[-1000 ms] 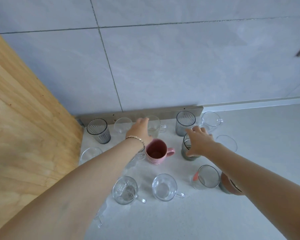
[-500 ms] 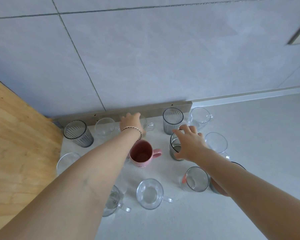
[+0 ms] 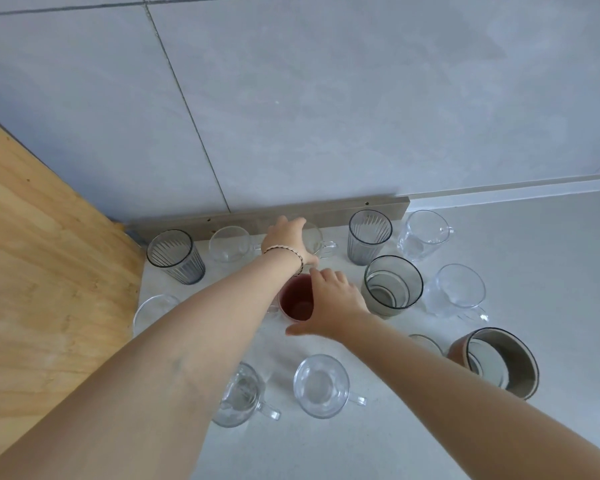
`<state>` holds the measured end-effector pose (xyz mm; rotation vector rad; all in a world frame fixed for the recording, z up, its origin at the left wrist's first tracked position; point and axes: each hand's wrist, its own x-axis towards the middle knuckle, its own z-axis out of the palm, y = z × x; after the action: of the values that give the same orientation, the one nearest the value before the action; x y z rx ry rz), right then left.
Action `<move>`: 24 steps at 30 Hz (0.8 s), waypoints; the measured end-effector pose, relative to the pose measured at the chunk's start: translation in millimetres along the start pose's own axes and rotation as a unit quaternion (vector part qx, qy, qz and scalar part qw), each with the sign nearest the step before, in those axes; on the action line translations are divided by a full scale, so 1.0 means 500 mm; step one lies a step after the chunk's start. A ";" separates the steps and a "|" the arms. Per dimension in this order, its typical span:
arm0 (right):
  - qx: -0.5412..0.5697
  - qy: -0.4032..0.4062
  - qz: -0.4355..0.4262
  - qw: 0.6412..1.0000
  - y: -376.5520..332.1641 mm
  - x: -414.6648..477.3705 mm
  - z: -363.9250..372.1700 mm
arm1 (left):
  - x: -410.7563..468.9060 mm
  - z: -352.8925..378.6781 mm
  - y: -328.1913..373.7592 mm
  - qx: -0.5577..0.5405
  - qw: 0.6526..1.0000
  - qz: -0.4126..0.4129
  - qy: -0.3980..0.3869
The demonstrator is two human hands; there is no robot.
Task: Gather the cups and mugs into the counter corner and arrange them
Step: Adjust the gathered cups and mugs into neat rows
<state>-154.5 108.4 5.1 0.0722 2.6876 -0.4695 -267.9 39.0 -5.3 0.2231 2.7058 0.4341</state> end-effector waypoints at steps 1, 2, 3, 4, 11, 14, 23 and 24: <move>0.000 -0.003 0.008 1.000 -0.005 0.005 0.011 | 0.001 0.000 -0.005 -0.009 1.000 0.002 0.000; 0.002 0.001 0.013 1.000 -0.006 0.009 0.019 | 0.002 0.001 -0.009 -0.018 1.000 0.004 0.000; 0.007 0.007 0.017 1.000 -0.004 0.011 0.023 | 0.003 0.001 -0.013 -0.026 1.000 0.007 0.001; 0.013 0.012 0.020 1.000 -0.001 0.012 0.025 | 0.003 0.001 -0.016 -0.031 0.999 0.011 0.004; 0.001 0.009 0.029 1.000 0.020 0.012 0.013 | 0.009 0.005 -0.019 -0.038 0.999 0.026 0.014; 0.000 0.009 0.022 1.000 0.021 0.010 0.014 | 0.013 0.006 -0.018 -0.036 0.999 0.029 0.019; 0.011 0.083 -0.013 0.996 0.046 -0.030 -0.026 | -0.015 -0.015 -0.032 -0.079 0.994 0.047 0.055; 0.003 0.115 -0.012 0.993 0.067 -0.037 -0.042 | -0.028 -0.025 -0.037 -0.087 0.992 0.044 0.081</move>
<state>-141.7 147.3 20.4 0.1014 2.9162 -0.5038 -261.9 15.1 4.5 0.2681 2.8008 0.7409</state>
